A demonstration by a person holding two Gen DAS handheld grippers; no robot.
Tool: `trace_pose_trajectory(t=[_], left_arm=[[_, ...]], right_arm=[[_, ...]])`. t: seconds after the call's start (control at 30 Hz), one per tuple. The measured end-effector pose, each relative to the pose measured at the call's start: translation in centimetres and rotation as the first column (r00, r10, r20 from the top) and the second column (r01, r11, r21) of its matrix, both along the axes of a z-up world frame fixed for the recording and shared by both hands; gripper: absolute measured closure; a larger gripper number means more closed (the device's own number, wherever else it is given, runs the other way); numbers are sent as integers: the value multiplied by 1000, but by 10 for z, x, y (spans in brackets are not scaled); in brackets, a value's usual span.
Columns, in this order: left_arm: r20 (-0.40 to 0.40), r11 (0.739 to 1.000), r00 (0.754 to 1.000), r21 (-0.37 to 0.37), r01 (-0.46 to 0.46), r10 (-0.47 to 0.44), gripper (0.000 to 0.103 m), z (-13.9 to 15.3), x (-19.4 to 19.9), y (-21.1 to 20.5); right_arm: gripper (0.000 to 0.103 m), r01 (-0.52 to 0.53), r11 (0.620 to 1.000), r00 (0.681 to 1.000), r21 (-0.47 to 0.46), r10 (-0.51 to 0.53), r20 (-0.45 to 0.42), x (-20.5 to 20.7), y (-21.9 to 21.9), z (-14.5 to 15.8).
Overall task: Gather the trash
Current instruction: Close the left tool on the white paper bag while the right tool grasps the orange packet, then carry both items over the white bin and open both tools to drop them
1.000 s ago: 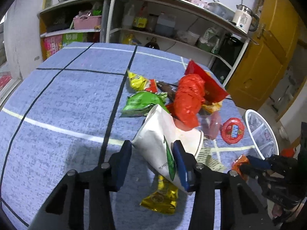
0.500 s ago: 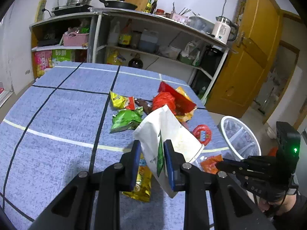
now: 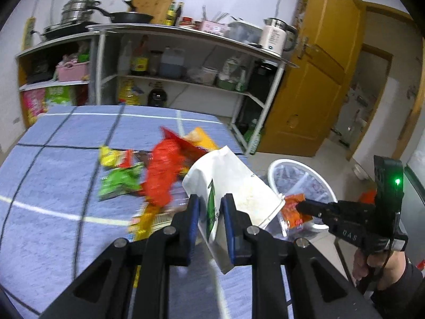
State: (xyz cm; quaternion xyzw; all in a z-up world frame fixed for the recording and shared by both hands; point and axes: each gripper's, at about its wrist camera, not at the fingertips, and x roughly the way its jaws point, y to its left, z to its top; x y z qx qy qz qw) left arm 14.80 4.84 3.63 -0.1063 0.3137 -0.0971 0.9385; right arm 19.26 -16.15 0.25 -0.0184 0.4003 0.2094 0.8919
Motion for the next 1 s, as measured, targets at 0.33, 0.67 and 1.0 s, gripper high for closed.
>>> trace_pose_trajectory(t=[0.33, 0.67, 1.0], left_arm=[[-38, 981, 982, 50, 187, -185, 84, -3, 57, -106], [-117, 948, 947, 74, 310, -300, 79, -28, 106, -177], [-134, 942, 938, 66, 329, -318, 69, -42, 109, -187]], right_arm=[[100, 228, 974, 973, -4, -228, -33, 29, -91, -4], [99, 311, 950, 942, -26, -312, -124, 47, -129, -34], [60, 362, 932, 928, -12, -362, -87, 38, -151, -27]])
